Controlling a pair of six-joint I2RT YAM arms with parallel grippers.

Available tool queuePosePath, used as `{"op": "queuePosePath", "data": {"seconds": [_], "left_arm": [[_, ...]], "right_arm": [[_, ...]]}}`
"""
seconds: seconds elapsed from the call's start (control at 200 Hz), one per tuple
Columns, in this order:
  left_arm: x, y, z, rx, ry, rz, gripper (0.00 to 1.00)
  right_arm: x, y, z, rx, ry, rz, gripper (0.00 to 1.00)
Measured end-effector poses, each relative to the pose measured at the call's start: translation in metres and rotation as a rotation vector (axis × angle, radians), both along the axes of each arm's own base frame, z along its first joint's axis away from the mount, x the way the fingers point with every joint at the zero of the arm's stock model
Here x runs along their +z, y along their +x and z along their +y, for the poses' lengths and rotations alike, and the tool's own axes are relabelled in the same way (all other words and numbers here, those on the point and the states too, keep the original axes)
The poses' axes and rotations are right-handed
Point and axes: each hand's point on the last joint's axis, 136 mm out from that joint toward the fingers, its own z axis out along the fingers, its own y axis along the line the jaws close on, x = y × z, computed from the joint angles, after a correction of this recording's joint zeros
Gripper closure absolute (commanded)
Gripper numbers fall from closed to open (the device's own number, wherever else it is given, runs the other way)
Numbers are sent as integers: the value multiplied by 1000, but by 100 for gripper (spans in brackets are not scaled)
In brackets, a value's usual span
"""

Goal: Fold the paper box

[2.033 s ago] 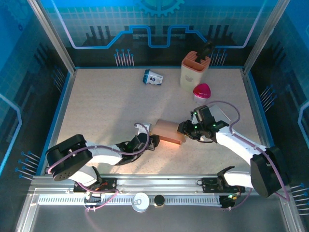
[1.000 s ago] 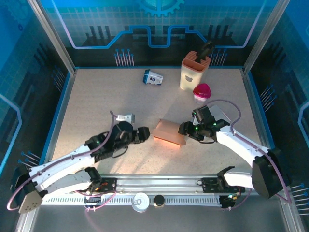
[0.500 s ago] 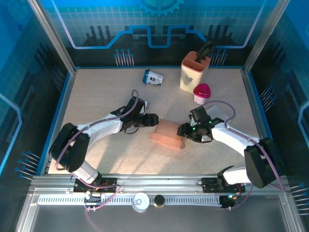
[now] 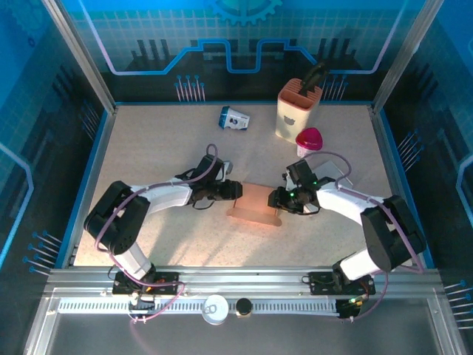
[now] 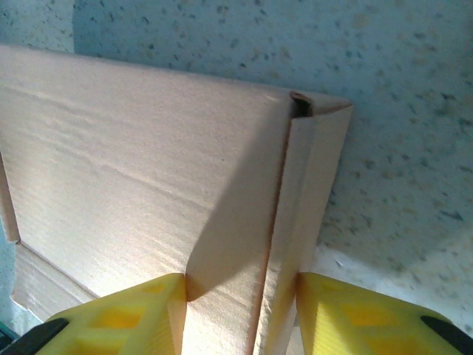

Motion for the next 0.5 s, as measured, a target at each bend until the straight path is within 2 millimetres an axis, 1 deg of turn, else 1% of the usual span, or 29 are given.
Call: {"op": "queuePosePath", "data": {"seconds": [0.105,0.235,0.295,0.39,0.5], "left_arm": [[-8,-12,15,28,36,4,55],[-2,-25,34,78,40,-20,58],[2,-29,41,98,34,-34,58],[7,-32,48,125,20,-48,58],[8,-31,53,141,4,-55,58]], "right_arm": [[1,10,8,45,1,-12,60],[3,18,25,115,2,-28,60],[3,18,35,148,5,-35,60],[4,13,44,185,15,-36,55],[6,13,47,197,28,-43,49]]}}
